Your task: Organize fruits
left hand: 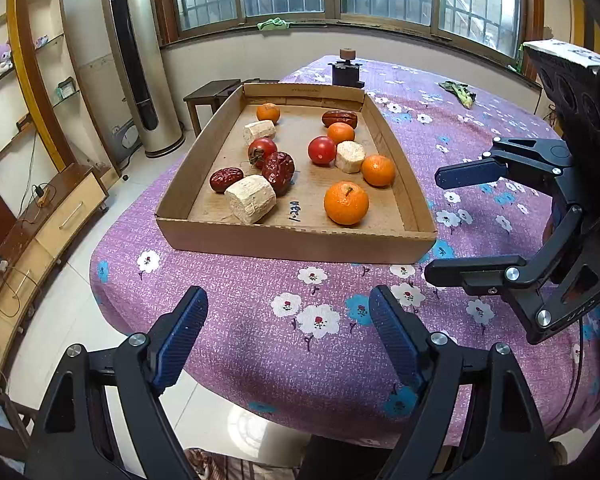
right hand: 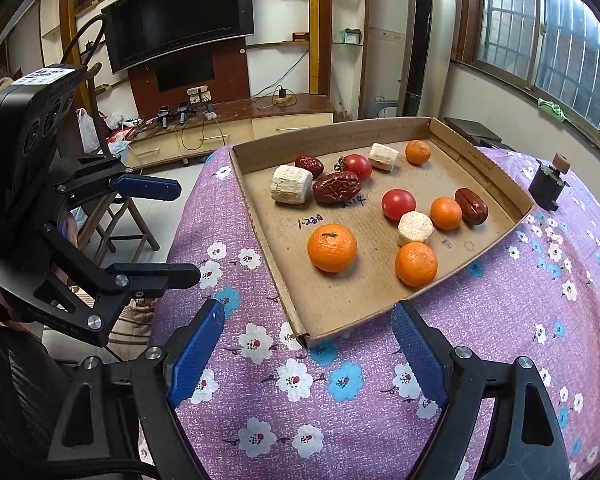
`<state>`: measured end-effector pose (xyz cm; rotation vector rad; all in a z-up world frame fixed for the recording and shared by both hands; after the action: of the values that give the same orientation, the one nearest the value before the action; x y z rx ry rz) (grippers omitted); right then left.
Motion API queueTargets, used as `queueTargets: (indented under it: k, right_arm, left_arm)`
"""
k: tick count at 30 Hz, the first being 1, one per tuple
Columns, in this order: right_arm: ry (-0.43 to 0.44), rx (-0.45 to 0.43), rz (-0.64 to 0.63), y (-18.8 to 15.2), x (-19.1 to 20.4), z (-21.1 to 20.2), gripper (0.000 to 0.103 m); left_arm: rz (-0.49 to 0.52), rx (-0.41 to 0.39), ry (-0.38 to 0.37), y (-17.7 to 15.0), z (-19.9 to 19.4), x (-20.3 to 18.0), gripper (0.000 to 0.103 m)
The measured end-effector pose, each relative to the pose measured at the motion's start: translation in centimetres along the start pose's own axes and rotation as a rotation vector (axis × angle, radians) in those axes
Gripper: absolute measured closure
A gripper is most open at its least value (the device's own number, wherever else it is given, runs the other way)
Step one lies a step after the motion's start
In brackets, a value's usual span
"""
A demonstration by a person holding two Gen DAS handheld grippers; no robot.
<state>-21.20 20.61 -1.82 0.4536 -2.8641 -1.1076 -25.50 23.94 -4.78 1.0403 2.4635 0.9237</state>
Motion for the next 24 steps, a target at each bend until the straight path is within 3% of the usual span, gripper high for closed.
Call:
queueTargets:
  k: [24]
  right_arm:
    - [-0.003,0.004,-0.004,0.05,-0.01,0.08,0.016]
  left_arm:
    - [-0.017,-0.025,-0.004,0.52,-0.25,0.59,0.02]
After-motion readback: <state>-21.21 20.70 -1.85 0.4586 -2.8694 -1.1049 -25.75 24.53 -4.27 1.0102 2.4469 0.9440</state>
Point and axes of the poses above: each gripper's, at about its wrist camera, not at the fingertips, and z roughly the way its jaws point, x to its left, y to its top, the point moved 9 cm from there along z, roughly the way its jaws point, and after that the axes turned 7 degrees about -z, right-handed, at the moved point
